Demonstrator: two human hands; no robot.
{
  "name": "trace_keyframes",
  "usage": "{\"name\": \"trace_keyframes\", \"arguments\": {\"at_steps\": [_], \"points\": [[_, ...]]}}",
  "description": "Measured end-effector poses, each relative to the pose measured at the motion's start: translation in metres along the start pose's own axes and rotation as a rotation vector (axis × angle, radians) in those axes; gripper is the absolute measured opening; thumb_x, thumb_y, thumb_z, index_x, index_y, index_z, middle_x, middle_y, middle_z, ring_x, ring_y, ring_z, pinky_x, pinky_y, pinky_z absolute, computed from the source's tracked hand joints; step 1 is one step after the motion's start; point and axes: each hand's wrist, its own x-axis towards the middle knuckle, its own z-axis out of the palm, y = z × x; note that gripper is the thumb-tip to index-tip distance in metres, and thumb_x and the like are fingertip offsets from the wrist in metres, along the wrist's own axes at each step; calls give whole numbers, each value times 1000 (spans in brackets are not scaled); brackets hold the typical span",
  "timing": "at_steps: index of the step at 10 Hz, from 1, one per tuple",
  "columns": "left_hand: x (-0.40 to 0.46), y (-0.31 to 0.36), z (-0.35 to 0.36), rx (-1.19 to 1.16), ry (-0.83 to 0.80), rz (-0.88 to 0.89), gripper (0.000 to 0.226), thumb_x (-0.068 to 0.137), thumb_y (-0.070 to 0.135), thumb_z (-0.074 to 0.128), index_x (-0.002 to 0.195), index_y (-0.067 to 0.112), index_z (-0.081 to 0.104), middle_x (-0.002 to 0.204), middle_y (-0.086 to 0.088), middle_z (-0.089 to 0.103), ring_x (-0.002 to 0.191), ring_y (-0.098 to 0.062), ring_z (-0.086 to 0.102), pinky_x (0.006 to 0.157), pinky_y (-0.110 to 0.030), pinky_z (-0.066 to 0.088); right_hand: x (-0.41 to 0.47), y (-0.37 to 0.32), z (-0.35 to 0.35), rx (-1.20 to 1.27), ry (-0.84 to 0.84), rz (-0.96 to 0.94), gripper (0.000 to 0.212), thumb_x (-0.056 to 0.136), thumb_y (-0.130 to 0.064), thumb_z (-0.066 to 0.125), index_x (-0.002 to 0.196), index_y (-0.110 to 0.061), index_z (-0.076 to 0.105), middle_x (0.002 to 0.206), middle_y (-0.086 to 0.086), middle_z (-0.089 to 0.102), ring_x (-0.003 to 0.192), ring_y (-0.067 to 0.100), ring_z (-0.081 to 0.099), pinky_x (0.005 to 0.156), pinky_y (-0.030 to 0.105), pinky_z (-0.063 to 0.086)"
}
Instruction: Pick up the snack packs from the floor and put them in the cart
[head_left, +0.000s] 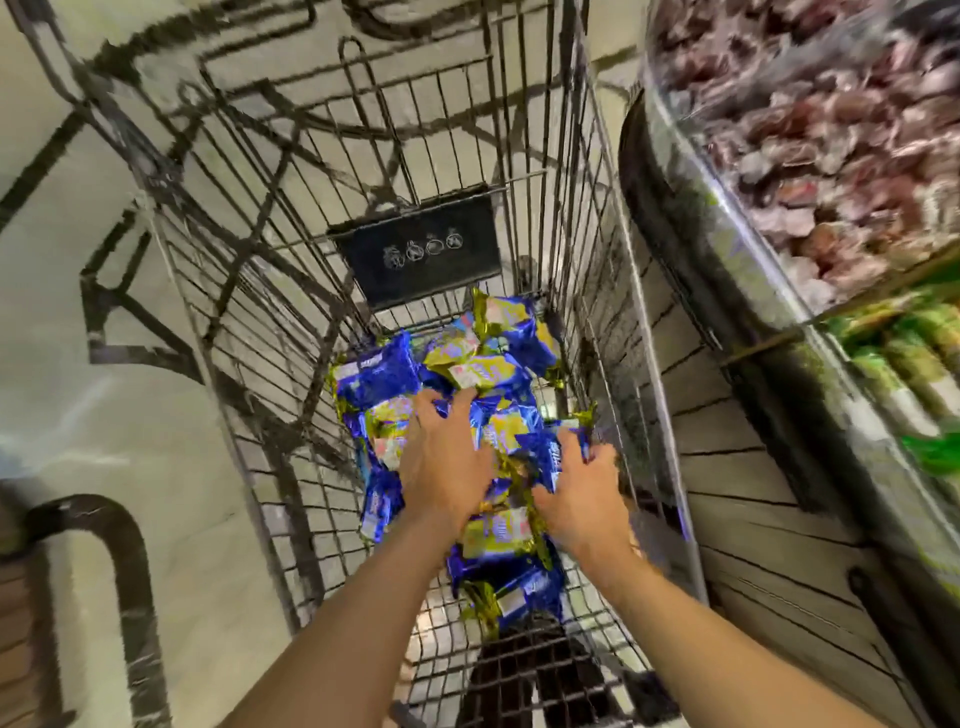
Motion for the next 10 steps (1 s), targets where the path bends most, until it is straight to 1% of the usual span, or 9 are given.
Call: {"name": "trace_keyframes", "arguments": {"at_steps": [1, 2, 3, 5, 6, 7, 8, 9, 10], "points": [[19, -12, 22, 66, 9, 36, 67, 88, 37, 67, 148, 33, 37, 149, -8, 24, 129, -32, 42, 92, -46, 51, 6, 10, 26, -82, 36, -23, 79, 76, -37, 72, 145, -28, 36, 114, 11, 37, 100, 32, 48, 85, 40, 48], [26, -21, 35, 89, 2, 34, 68, 89, 40, 64, 149, 34, 35, 150, -9, 26, 132, -32, 41, 90, -50, 52, 4, 7, 41, -100, 69, -28, 80, 75, -37, 72, 146, -28, 35, 116, 13, 39, 100, 33, 46, 83, 43, 47], [26, -22, 38, 91, 12, 28, 70, 90, 40, 63, 151, 31, 31, 152, -10, 27, 132, -32, 41, 93, -49, 51, 0, 3, 46, -113, 49, -13, 82, 76, -36, 72, 147, -27, 33, 120, 14, 39, 104, 34, 46, 85, 43, 45], [14, -19, 26, -43, -11, -3, 79, 92, 53, 57, 156, 28, 17, 161, -8, 15, 144, -32, 24, 111, -48, 35, -8, 0, 30, -166, 6, -8, 81, 85, -51, 62, 152, -30, 22, 142, 13, 29, 120, 35, 40, 97, 45, 40], [-2, -23, 14, -109, 30, -40, 74, 93, 54, 52, 155, 24, 23, 159, -6, 21, 143, -30, 26, 111, -51, 34, -15, -6, 20, -125, 38, -1, 74, 85, -43, 61, 150, -25, 29, 144, 14, 31, 125, 35, 36, 100, 47, 37], [-24, -23, -4, -147, 92, -72, 64, 95, 44, 53, 150, 20, 33, 155, -6, 27, 139, -29, 30, 112, -49, 33, -25, -14, 8, -106, 66, -36, 67, 83, -32, 63, 144, -17, 38, 144, 18, 33, 127, 38, 35, 99, 50, 36], [-55, -28, -31, -152, 116, -96, 60, 91, 31, 58, 147, 21, 38, 149, -6, 34, 134, -28, 34, 106, -46, 38, -41, -26, -8, -51, 67, -173, 56, 84, -25, 58, 136, -9, 47, 137, 20, 39, 125, 39, 36, 100, 40, 30], [-107, -37, -73, -219, 188, -127, 50, 87, 23, 61, 136, 20, 52, 136, -8, 46, 127, -29, 41, 106, -45, 39, -70, -52, -32, -11, 21, -341, 39, 87, -14, 59, 125, -6, 57, 123, 17, 52, 121, 35, 44, 98, 32, 27], [-162, -59, -114, -315, 345, -208, 43, 85, 16, 60, 127, 18, 59, 124, -10, 54, 117, -31, 50, 102, -43, 42, -112, -101, -52, 36, 1, -489, 21, 86, -7, 61, 107, -5, 63, 108, 16, 63, 107, 34, 55, 88, 36, 34]]}}
